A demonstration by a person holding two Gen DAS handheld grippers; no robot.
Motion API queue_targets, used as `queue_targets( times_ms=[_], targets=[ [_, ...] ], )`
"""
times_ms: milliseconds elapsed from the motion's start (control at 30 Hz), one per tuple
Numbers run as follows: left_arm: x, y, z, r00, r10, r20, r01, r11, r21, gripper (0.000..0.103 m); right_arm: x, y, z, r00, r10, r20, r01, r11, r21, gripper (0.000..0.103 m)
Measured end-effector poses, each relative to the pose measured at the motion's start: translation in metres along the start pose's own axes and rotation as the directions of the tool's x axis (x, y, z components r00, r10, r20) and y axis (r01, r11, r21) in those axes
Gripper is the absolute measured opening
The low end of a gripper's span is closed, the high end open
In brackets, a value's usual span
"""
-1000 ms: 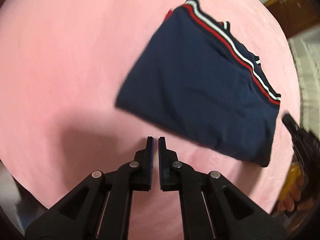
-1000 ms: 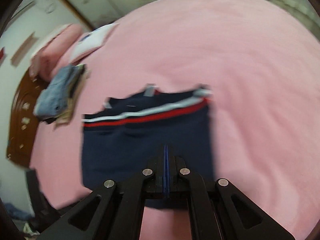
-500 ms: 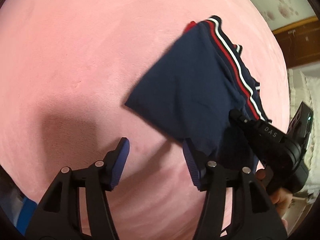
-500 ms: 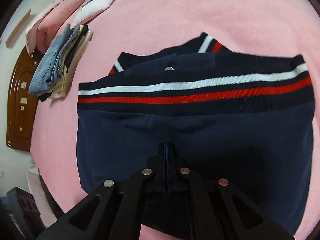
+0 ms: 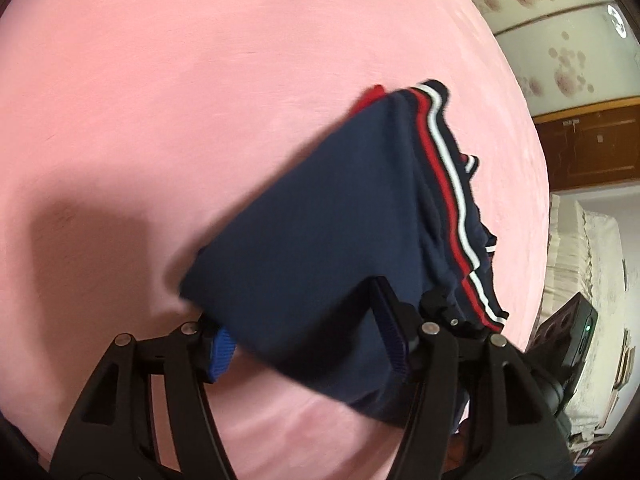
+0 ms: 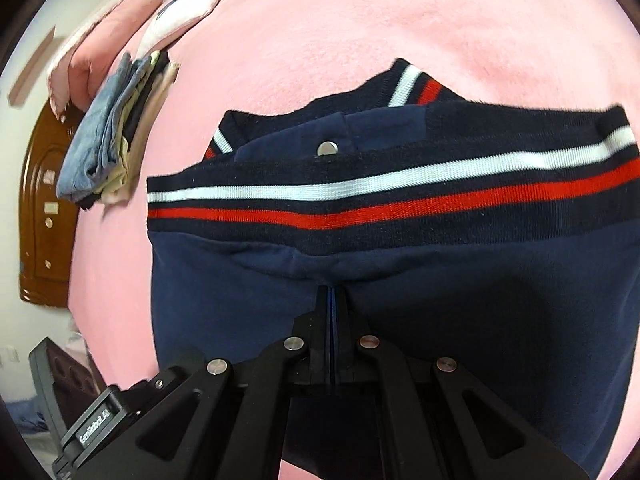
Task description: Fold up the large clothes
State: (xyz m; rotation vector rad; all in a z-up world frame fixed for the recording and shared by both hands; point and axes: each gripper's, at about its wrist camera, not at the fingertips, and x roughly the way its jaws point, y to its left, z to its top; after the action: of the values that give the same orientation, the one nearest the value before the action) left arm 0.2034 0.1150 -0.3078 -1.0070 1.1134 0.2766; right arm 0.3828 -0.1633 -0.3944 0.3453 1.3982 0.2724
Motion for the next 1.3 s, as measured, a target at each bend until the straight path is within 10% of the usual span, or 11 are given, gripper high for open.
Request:
queue_targets(
  times_ms=[167, 267, 433, 667, 833, 1000, 1200, 1300],
  targets=[
    [0.004, -0.013, 0.003, 1.000, 0.017, 0.016, -0.017, 1.000, 0.012, 0.051, 0.002, -0.009, 0.002, 0.999, 0.046, 0.005, -0.046, 0.998, 0.039, 0.000],
    [-0.013, -0.017, 0.000, 0.996, -0.011, 0.088, 0.009, 1.000, 0.027, 0.024, 0.003, -0.011, 0.002, 0.999, 0.049, 0.012, -0.050, 0.998, 0.043, 0.000],
    [-0.048, -0.057, -0.022, 0.976, -0.067, 0.209, 0.015, 0.970, 0.241, 0.016, 0.000, -0.018, 0.000, 0.997, 0.072, 0.018, -0.073, 0.996, 0.057, 0.000],
    [-0.064, -0.159, -0.081, 0.963, -0.168, 0.210, -0.038, 0.688, 0.724, 0.014, -0.012, -0.037, -0.002, 0.993, 0.115, 0.036, -0.118, 0.990, 0.080, 0.000],
    [-0.060, -0.178, -0.097, 0.964, -0.220, 0.149, 0.012, 0.596, 0.803, 0.014, -0.041, -0.077, -0.010, 0.988, 0.117, 0.101, -0.132, 0.979, 0.158, 0.000],
    [-0.035, -0.197, -0.134, 0.977, -0.186, 0.108, -0.015, 0.445, 0.895, 0.014, -0.102, -0.145, -0.025, 0.971, 0.089, 0.220, -0.151, 0.946, 0.286, 0.000],
    [0.029, -0.207, -0.190, 1.000, -0.026, -0.016, 0.023, 0.300, 0.954, 0.015, -0.153, -0.195, -0.029, 0.962, 0.046, 0.268, -0.125, 0.949, 0.288, 0.000],
    [0.033, -0.209, -0.206, 1.000, 0.002, -0.009, 0.008, 0.261, 0.965, 0.036, -0.165, -0.200, -0.026, 0.960, 0.094, 0.265, -0.166, 0.950, 0.265, 0.000]
  ],
)
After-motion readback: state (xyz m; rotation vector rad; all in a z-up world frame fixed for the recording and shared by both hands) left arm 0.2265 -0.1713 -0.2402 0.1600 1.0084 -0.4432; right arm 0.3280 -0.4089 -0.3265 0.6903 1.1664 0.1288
